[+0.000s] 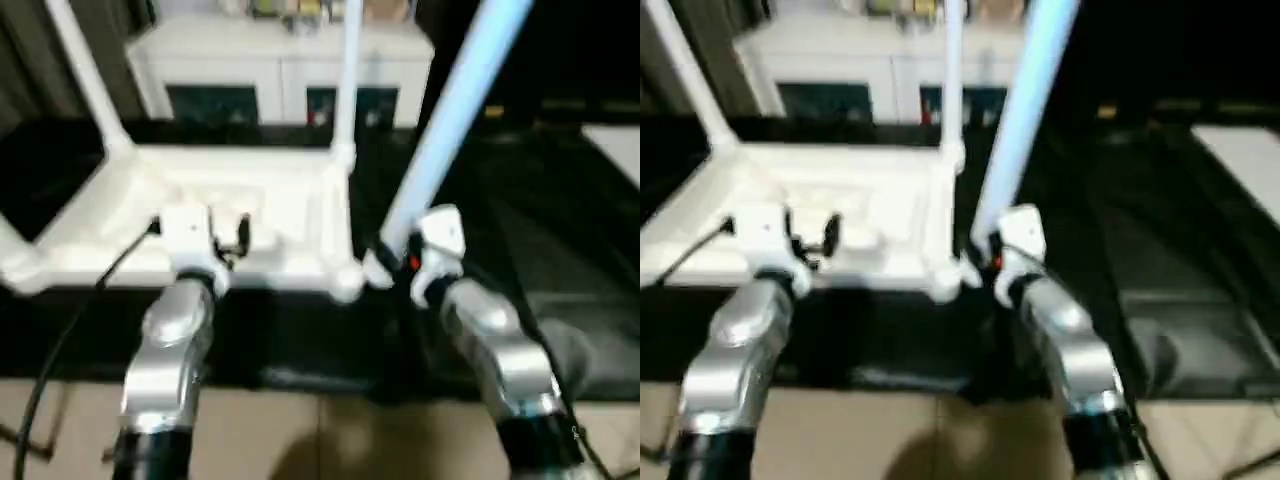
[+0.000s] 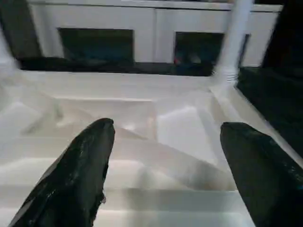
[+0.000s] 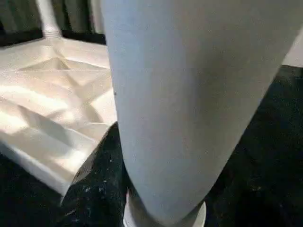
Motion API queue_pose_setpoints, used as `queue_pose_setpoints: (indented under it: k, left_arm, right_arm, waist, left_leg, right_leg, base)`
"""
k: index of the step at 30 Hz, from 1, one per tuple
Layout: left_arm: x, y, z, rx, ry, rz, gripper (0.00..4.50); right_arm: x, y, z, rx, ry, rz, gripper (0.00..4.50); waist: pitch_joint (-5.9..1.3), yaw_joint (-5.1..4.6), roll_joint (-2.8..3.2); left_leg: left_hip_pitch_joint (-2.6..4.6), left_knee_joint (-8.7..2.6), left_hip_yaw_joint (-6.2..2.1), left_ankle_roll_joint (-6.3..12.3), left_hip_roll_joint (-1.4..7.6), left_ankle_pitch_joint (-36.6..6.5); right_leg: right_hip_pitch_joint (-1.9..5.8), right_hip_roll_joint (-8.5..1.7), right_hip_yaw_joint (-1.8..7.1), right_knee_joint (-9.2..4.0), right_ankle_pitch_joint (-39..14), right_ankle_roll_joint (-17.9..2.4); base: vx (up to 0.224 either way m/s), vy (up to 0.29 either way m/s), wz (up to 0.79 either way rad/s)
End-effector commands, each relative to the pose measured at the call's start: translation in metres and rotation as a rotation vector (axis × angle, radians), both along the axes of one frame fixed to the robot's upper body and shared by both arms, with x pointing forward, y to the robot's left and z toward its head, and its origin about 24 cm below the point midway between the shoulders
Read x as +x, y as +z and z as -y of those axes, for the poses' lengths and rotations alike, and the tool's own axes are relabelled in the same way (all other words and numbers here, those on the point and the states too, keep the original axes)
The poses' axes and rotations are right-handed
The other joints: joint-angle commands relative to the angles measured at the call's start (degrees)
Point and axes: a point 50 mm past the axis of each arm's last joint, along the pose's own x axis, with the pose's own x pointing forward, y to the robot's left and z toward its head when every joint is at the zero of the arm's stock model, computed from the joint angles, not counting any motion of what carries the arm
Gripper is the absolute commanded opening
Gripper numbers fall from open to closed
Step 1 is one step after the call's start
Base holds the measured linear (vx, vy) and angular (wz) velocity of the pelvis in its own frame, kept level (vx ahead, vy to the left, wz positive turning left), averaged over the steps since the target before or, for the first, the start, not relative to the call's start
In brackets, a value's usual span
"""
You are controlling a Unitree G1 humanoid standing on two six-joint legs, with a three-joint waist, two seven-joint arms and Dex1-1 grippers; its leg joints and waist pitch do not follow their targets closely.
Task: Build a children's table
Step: Insert table leg to table base
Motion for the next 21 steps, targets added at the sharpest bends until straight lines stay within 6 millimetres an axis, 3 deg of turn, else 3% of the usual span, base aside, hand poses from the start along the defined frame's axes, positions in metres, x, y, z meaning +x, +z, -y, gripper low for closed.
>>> queue_pose_setpoints:
  k: [1, 2, 3, 4, 5, 6, 7, 8, 9, 10, 11, 12, 13, 14, 15, 16, 17, 18, 19, 20, 21]
  left_arm:
    - [-0.001, 0.004, -0.009, 0.022, 0.035, 0.01, 4.0]
    - [-0.002, 0.004, -0.009, 0.021, 0.034, 0.011, 4.0]
    - [-0.002, 0.005, -0.009, 0.026, 0.03, 0.012, 4.0]
    - [-0.002, 0.005, -0.009, 0.028, 0.029, 0.011, 4.0]
    - [-0.003, 0.005, -0.009, 0.032, 0.025, 0.011, 4.0]
    - [-0.003, 0.005, -0.009, 0.033, 0.023, 0.011, 4.0]
    - [-0.003, 0.005, -0.01, 0.04, 0.015, 0.012, 4.0]
    - [-0.003, 0.005, -0.01, 0.045, 0.01, 0.013, 4.0]
    - [-0.003, 0.006, -0.01, 0.056, 0.003, 0.012, 4.0]
    - [-0.003, 0.007, -0.01, 0.068, -0.007, 0.019, 4.0]
    - [-0.003, 0.007, -0.011, 0.075, -0.014, 0.024, 4.0]
    - [-0.002, 0.007, -0.01, 0.094, -0.048, 0.02, 4.0]
    - [-0.002, 0.007, -0.01, 0.103, -0.062, 0.017, 4.0]
    - [-0.001, 0.007, -0.006, 0.115, -0.183, 0.01, 4.0]
    - [-0.003, 0.006, -0.001, 0.093, -0.291, 0.009, 4.0]
    - [-0.006, 0.006, 0.005, 0.062, -0.431, 0.003, 4.16]
    - [-0.008, 0.006, 0.008, 0.044, -0.519, -0.004, 4.34]
    - [-0.012, 0.005, 0.011, 0.029, -0.612, -0.014, 4.34]
    - [-0.014, 0.003, 0.014, 0.056, -0.707, -0.031, 4.37]
    - [-0.015, 0.001, 0.015, 0.073, -0.753, -0.04, 4.37]
    - [-0.013, -0.004, 0.015, 0.134, -0.823, -0.064, 4.44]
  right_arm:
    - [0.005, 0.013, -0.007, 0.023, 0.026, 0.044, 1.84]
    - [0.006, 0.014, -0.007, 0.028, 0.027, 0.053, 1.84]
    - [0.007, 0.017, -0.006, 0.043, 0.022, 0.058, 1.84]
    - [0.008, 0.018, -0.005, 0.048, 0.021, 0.059, 1.84]
    - [0.009, 0.022, -0.004, 0.064, 0.018, 0.068, 1.84]
    - [0.01, 0.023, -0.003, 0.07, 0.019, 0.074, 1.84]
    - [0.01, 0.025, -0.002, 0.071, 0.024, 0.078, 1.84]
    - [0.01, 0.025, -0.001, 0.072, 0.028, 0.081, 1.84]
    - [0.01, 0.026, 0.001, 0.075, 0.029, 0.08, 1.84]
    - [0.01, 0.026, 0.003, 0.077, 0.03, 0.081, 1.84]
    - [0.009, 0.027, 0.004, 0.078, 0.029, 0.081, 1.84]
    - [0.009, 0.027, 0.006, 0.075, 0.027, 0.082, 1.84]
    - [0.009, 0.027, 0.006, 0.074, 0.027, 0.082, 1.84]
    - [0.008, 0.026, 0.008, 0.066, 0.034, 0.083, 1.84]
    - [0.007, 0.027, 0.01, 0.064, 0.042, 0.082, 1.84]
    - [0.006, 0.027, 0.011, 0.062, 0.054, 0.081, 1.84]
    - [0.006, 0.028, 0.013, 0.061, 0.062, 0.081, 1.84]
    - [0.005, 0.028, 0.014, 0.06, 0.07, 0.081, 1.84]
    - [0.005, 0.028, 0.015, 0.063, 0.084, 0.076, 1.84]
    - [0.004, 0.029, 0.016, 0.065, 0.092, 0.074, 1.84]
    - [0.004, 0.03, 0.019, 0.078, 0.109, 0.067, 1.84]
  waist:
    - [-3.57, 1.92, -1.48]
    - [-4.32, 1.59, 1.07]
    - [-4.47, 1.2, 1.93]
    - [-5.03, -1.48, 4.7]
    - [-5.26, -2.85, 5.41]
    - [-6.13, -3.39, 4.0]
    - [-6.09, -3.52, 3.23]
    - [-6.09, -3.52, 3.23]
    - [-5.03, -3.63, 2.53]
    - [-4.19, -3.42, 1.35]
    - [-3.93, -3.53, 0.11]
    - [-3.69, -2.38, -3.55]
    - [-4.72, -0.59, -3.02]
    - [-4.57, -0.38, -2.3]
    - [-4.41, -0.75, -1.9]
    - [-4.61, -0.97, 0.52]
    - [-4.63, -1.36, 0.16]
    - [-4.91, -1.61, 0.97]
    - [-4.94, -1.93, 1.37]
    - [-4.72, -1.96, 1.43]
    - [-4.42, -1.98, 2.45]
  left_leg:
    - [-5.39, -2.34, -0.9, 5.77, 0.27, 7.78]
    - [-5.38, -6.14, -1.25, 6.36, 1.43, 14.01]
    - [-3.29, -8.41, -0.99, 6.57, 2.34, 15.6]
    - [2.4, -10.97, -5.73, 11.42, 6.48, 14.76]
    - [6.81, -11.79, -9.64, 18.28, 9.48, 11.64]
    - [8.68, -10.39, -11.09, 24.36, 10.91, 12.87]
    - [8.52, -9.94, -10.18, 26.48, 10.29, 18.5]
    - [8.52, -9.94, -10.18, 26.48, 10.29, 18.5]
    - [5.97, -11.36, -6.74, 26.43, 8.1, 20.12]
    - [4.0, -11.89, -3.65, 23.83, 6.44, 12.65]
    - [3.09, -11.48, -1.92, 21.05, 4.14, 6.53]
    - [-0.6, -7.6, 1.08, 14.08, -1.85, -4.16]
    - [-2.64, -3.11, -0.93, 9.28, -1.81, -0.23]
    - [-3.1, -3.72, -1.7, 6.84, -1.22, 4.35]
    - [-3.3, -6.05, -2.15, 2.39, -0.54, 12.43]
    - [-2.5, -8.86, -2.3, -0.29, 0.89, 20.03]
    - [-2.29, -8.58, -2.1, 0.03, 0.99, 21.6]
    - [-1.79, -8.5, -2.23, -0.3, 1.68, 22.15]
    - [-0.79, -8.75, -2.0, -1.47, 2.67, 18.0]
    - [-0.68, -9.1, -1.84, -1.63, 2.97, 14.65]
    - [-0.47, -9.74, -1.83, -1.94, 3.48, 8.21]
  right_leg:
    - [6.36, -6.91, 7.02, -9.55, -4.08, -9.09]
    - [6.59, -4.45, 3.5, -8.5, 2.87, -9.68]
    - [5.53, -2.86, 1.3, -8.44, 3.72, -8.15]
    - [1.48, 0.57, -2.76, -3.11, 2.01, -3.55]
    - [-4.13, 0.81, -3.05, 1.64, -3.06, -2.15]
    - [-6.75, -0.46, -1.83, 4.25, -5.27, 1.15]
    - [-8.97, -1.15, -1.17, 5.21, -1.57, 5.28]
    - [-8.97, -1.15, -1.17, 5.21, -1.57, 5.28]
    - [-9.36, -1.09, -0.88, 5.11, 4.33, 7.66]
    - [-8.44, -1.8, -0.02, 1.56, 10.23, 4.12]
    - [-7.14, -2.27, 0.6, -2.03, 13.4, 1.69]
    - [-2.52, -5.38, 5.09, -8.49, 4.31, 1.15]
    - [1.7, -11.05, 8.87, -8.95, -0.14, -2.0]
    - [1.65, -10.66, 8.21, -8.07, 4.1, -2.77]
    - [1.19, -8.42, 6.04, -6.03, 18.29, -2.6]
    - [-0.42, -5.49, 3.4, -4.21, 30.75, -3.7]
    - [-1.27, -4.11, 3.01, -3.95, 35.02, -3.46]
    - [-1.63, -3.6, 2.85, -3.15, 37.4, -4.7]
    - [-1.97, -3.22, 2.34, -3.73, 31.83, -10.01]
    - [-2.03, -3.38, 2.32, -4.16, 27.83, -11.47]
    - [-1.95, -3.87, 2.33, -4.59, 20.39, -13.67]
  base:
    - [0.13, -0.034, 0.29]
    - [0.147, 0.0, 0.19]
    - [0.169, 0.049, 0.1]
    - [0.169, 0.049, 0.1]
    - [0.188, 0.063, -0.04]
    - [0.175, 0.031, -0.06]
    - [0.175, 0.031, -0.06]
    - [0.138, 0.024, 0.0]
    - [0.101, -0.001, -0.02]
    - [0.101, -0.001, -0.02]
    - [0.085, -0.068, -0.03]
    - [0.096, -0.12, 0.05]
    - [0.096, -0.12, 0.05]
    - [0.095, -0.123, 0.01]
    - [0.064, -0.089, -0.12]
    - [0.064, -0.089, -0.12]
    - [0.0, 0.0, 0.0]
    - [0.0, 0.0, 0.0]
    - [0.0, 0.0, 0.0]
    - [0.0, 0.0, 0.0]
    - [0.0, 0.0, 0.0]
